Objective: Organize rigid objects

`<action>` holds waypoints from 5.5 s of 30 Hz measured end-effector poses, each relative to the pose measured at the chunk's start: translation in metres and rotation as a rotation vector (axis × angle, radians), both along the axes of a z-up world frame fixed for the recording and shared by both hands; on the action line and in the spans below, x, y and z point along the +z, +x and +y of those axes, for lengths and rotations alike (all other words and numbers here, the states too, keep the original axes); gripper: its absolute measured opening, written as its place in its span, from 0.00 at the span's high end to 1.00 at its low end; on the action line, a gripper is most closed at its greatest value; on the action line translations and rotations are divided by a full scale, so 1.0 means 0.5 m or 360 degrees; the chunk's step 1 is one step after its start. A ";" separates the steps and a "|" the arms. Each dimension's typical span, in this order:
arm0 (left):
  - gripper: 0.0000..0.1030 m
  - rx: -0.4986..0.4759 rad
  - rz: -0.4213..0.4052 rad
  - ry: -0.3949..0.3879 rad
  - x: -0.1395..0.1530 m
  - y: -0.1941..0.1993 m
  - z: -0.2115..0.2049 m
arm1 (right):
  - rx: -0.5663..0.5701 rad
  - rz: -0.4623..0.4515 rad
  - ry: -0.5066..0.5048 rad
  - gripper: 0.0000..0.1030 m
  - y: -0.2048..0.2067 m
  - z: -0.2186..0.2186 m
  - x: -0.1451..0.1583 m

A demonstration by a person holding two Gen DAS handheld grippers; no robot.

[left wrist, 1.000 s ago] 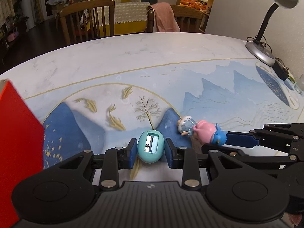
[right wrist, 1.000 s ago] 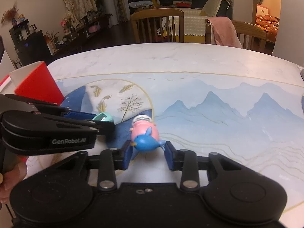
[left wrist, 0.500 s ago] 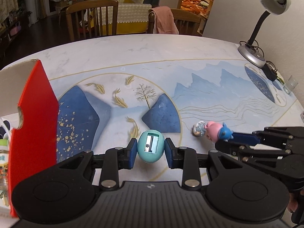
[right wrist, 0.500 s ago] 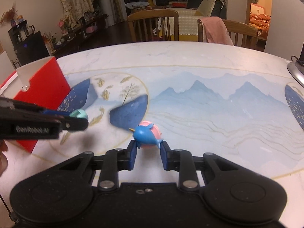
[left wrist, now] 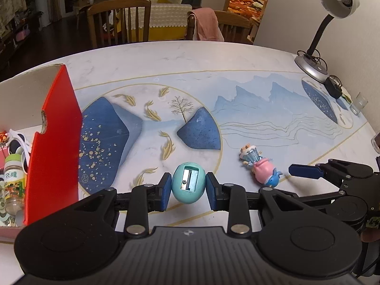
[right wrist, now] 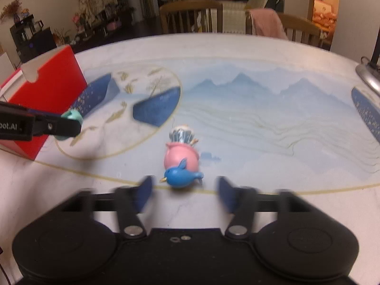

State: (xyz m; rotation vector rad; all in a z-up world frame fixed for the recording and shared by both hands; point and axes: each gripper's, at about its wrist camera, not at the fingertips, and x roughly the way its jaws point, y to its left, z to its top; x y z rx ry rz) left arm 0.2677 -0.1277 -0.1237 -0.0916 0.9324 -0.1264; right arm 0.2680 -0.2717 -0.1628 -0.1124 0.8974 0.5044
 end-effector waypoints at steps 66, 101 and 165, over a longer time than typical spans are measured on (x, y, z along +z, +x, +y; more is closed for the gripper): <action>0.70 0.0295 -0.0216 0.0128 0.196 -0.171 0.523 | 0.0291 -0.0133 0.0145 0.66 -0.144 0.455 0.308; 0.70 0.0114 0.0260 0.0303 -0.015 0.051 0.626 | 0.0351 -0.0025 -0.0197 0.66 -0.058 0.720 0.099; 0.00 0.0295 -0.0223 0.0108 0.172 -0.248 0.575 | 0.0334 -0.0228 0.0302 0.01 -0.203 0.512 0.275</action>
